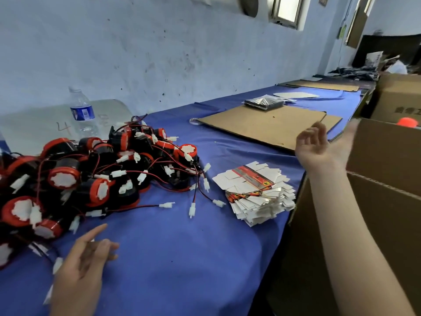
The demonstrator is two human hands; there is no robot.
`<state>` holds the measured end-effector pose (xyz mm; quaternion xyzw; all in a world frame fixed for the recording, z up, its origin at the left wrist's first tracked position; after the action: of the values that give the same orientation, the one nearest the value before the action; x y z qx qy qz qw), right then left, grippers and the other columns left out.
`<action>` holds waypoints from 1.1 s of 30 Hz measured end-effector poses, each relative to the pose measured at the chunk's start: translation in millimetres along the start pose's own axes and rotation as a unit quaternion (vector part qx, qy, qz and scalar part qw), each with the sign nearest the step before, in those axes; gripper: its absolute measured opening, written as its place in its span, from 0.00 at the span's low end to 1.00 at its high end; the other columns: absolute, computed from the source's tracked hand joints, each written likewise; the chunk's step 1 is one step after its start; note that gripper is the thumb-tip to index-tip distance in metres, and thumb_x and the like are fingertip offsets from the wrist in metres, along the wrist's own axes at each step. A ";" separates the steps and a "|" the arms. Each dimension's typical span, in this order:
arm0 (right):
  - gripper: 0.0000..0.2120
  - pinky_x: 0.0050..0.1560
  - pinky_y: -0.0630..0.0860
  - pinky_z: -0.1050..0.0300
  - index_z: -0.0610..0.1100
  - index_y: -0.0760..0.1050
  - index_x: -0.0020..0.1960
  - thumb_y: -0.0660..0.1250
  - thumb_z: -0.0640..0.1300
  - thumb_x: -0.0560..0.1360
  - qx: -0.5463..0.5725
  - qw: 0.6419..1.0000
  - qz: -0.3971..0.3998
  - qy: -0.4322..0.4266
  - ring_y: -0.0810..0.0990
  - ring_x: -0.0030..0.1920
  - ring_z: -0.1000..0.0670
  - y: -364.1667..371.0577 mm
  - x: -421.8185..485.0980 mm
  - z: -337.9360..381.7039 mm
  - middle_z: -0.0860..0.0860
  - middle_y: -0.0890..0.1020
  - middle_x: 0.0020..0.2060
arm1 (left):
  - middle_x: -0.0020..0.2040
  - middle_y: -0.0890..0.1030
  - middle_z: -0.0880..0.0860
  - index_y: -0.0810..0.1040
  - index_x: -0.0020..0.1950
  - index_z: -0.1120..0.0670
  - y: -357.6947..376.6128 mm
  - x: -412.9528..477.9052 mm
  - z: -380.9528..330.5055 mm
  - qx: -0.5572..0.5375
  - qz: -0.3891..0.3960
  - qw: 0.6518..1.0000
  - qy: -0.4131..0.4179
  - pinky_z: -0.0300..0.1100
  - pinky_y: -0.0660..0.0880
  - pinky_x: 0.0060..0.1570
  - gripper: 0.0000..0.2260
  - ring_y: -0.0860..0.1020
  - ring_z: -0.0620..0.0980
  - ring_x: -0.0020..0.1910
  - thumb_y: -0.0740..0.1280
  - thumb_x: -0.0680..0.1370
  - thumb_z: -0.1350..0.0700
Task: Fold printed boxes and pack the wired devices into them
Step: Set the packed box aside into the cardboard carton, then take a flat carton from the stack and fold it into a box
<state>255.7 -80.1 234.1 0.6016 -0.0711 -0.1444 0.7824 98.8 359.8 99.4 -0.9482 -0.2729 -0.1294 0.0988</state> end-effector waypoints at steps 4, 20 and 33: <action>0.16 0.42 0.79 0.55 0.42 0.74 0.55 0.68 0.53 0.76 -0.609 0.782 0.121 -0.051 0.81 0.43 0.46 19.2 22.6 -38.7 0.50 0.82 0.41 | 0.40 0.84 0.45 0.77 0.55 0.40 1.3 -2.1 -4.7 0.005 0.001 1.000 -0.001 0.37 0.79 0.43 0.12 0.81 0.43 0.38 0.62 0.73 0.48; 0.43 0.62 0.70 0.52 0.45 0.59 0.77 0.69 0.64 0.70 -0.978 0.085 0.157 0.111 0.69 0.69 0.43 -15.0 52.5 -86.5 0.46 0.66 0.73 | 0.40 0.83 0.48 0.76 0.56 0.42 5.6 -2.2 -9.2 0.013 0.021 1.000 -0.005 0.46 0.73 0.49 0.12 0.81 0.48 0.42 0.61 0.73 0.47; 0.32 0.53 0.78 0.50 0.36 0.68 0.63 0.78 0.49 0.67 -0.960 0.257 0.080 0.077 0.75 0.50 0.44 -16.6 71.9 -64.7 0.43 0.74 0.52 | 0.41 0.83 0.46 0.76 0.57 0.45 5.4 -1.5 -8.5 -0.004 0.022 1.000 -0.001 0.33 0.77 0.41 0.13 0.80 0.44 0.37 0.59 0.75 0.47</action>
<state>340.0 -46.9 196.4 -0.5908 0.1330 0.0035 0.7957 98.9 352.5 106.3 -0.9544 -0.2521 -0.1269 0.0974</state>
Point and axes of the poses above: each hand's wrist, its own x-axis towards the middle knuckle, its own y-axis out of the palm, z = x × y, the point moved 7 cm from there along x, towards the middle knuckle
